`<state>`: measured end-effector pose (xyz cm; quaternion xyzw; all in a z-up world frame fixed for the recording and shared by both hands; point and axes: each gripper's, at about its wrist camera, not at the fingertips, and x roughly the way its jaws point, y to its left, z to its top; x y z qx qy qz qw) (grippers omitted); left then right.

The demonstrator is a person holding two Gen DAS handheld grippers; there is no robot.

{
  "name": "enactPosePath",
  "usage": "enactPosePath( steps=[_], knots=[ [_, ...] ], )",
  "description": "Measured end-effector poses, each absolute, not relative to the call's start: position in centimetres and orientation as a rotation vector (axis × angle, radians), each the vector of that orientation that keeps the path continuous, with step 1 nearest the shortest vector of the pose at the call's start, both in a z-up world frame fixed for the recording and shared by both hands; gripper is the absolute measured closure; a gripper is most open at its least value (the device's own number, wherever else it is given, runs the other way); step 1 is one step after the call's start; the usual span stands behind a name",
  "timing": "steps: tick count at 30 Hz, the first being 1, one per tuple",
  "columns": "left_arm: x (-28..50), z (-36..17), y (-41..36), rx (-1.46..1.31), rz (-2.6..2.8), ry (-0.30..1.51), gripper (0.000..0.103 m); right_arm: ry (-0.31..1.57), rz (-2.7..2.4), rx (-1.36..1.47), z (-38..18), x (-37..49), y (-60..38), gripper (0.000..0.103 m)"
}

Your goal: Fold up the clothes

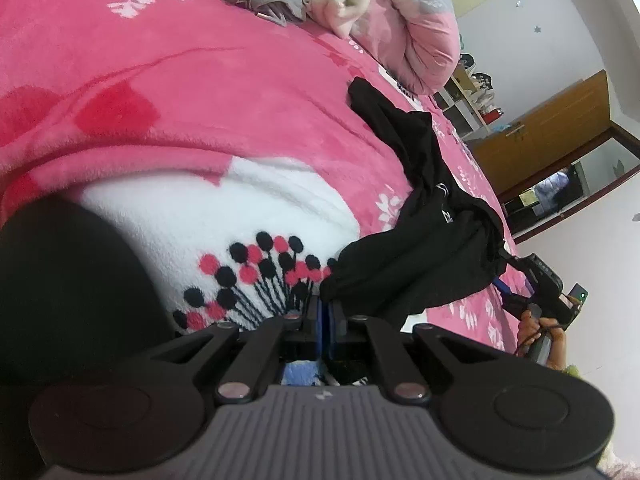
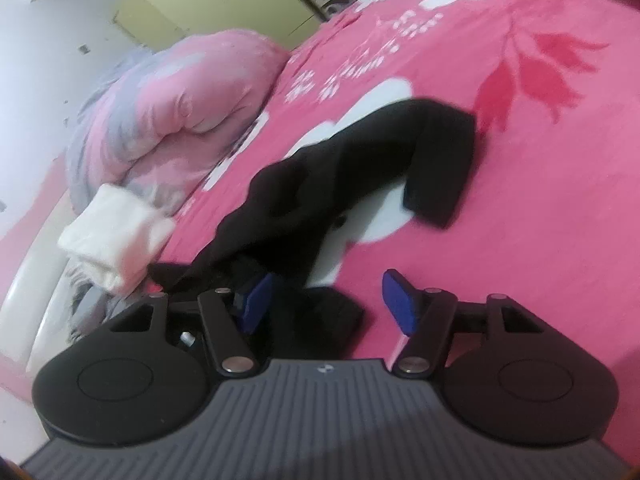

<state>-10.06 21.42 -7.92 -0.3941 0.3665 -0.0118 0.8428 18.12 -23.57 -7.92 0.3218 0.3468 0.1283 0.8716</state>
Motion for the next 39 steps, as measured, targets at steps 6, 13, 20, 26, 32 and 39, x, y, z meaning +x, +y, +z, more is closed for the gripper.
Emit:
enactPosePath(
  steps=[6,13,20,26,32,39],
  knots=[
    [-10.1,-7.9,21.2,-0.825,-0.016,0.764,0.099,0.753,0.248,0.646,-8.2,20.0,-23.3,0.09],
    [-10.3,-7.3,21.3,-0.905,-0.044,0.729,0.099,0.662,0.246,0.72,-5.9,16.8,-25.0,0.1],
    [-10.0,-5.5,19.2,-0.841,-0.141,0.714,0.099,0.523,0.213,0.736,-1.6,4.6,-30.1,0.1],
    [-9.6,-5.3,17.2,-0.804,-0.205,0.762,0.099,0.43,0.068,0.838,-2.4,-9.1,-34.3,0.1],
    [-10.0,-5.2,16.3,-0.758,-0.257,0.798,0.099,0.417,-0.057,0.913,-5.4,-17.2,-35.5,0.101],
    [-11.1,-6.1,16.8,-0.784,-0.288,0.849,0.081,0.483,-0.116,0.969,-9.3,-16.9,-35.9,0.101]
  ],
)
